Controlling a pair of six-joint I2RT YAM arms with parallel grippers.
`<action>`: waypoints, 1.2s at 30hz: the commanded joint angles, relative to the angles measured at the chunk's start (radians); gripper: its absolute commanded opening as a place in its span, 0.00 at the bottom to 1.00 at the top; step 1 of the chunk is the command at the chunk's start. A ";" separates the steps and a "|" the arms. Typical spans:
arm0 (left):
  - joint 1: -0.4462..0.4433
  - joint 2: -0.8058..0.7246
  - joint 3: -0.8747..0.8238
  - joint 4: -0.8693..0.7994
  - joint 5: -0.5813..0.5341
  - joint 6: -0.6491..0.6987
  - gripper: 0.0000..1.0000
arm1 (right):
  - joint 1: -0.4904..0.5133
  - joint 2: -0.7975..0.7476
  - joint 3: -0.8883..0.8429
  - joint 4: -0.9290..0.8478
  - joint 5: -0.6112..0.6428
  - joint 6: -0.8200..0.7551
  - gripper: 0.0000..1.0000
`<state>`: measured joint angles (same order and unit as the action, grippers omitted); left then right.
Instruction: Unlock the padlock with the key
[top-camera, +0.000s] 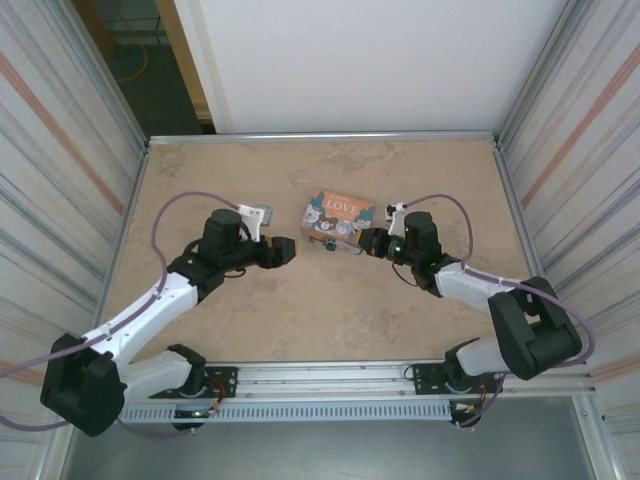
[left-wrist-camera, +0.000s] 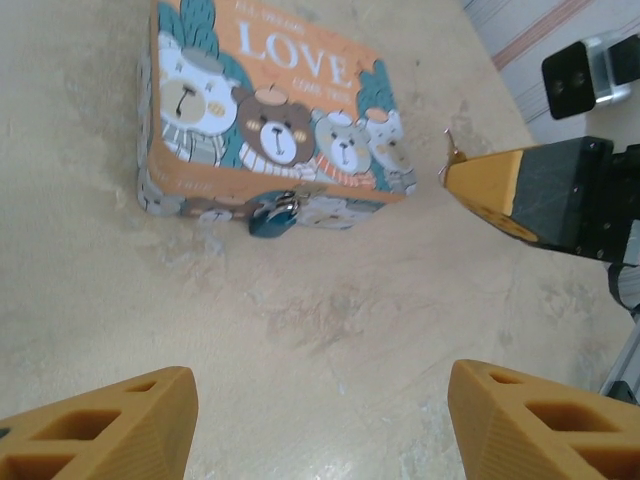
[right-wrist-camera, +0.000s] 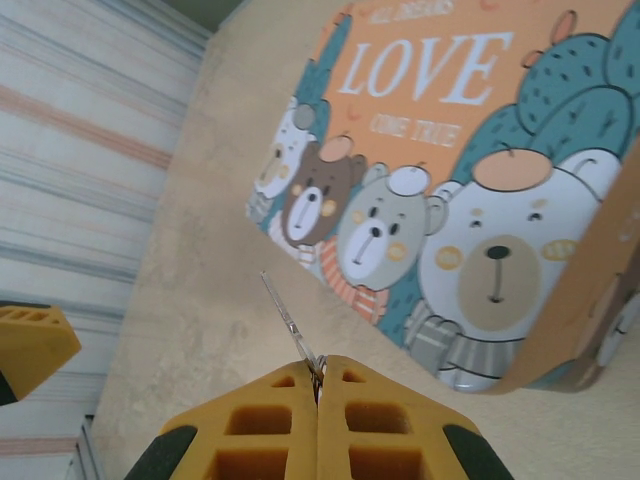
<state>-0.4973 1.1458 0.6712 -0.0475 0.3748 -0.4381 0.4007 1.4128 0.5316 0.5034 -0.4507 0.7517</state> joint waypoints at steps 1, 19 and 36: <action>0.003 0.047 -0.012 0.089 0.029 -0.029 0.68 | -0.018 0.042 0.046 0.033 -0.039 -0.032 0.00; -0.070 0.351 0.099 0.186 0.014 0.023 0.67 | -0.054 0.201 0.139 0.029 -0.087 -0.039 0.00; -0.107 0.619 0.196 0.343 0.000 -0.055 0.58 | -0.035 0.212 0.101 -0.066 -0.030 -0.058 0.00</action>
<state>-0.5980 1.7458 0.8379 0.2398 0.3908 -0.4694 0.3542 1.6089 0.6502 0.5220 -0.5205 0.7235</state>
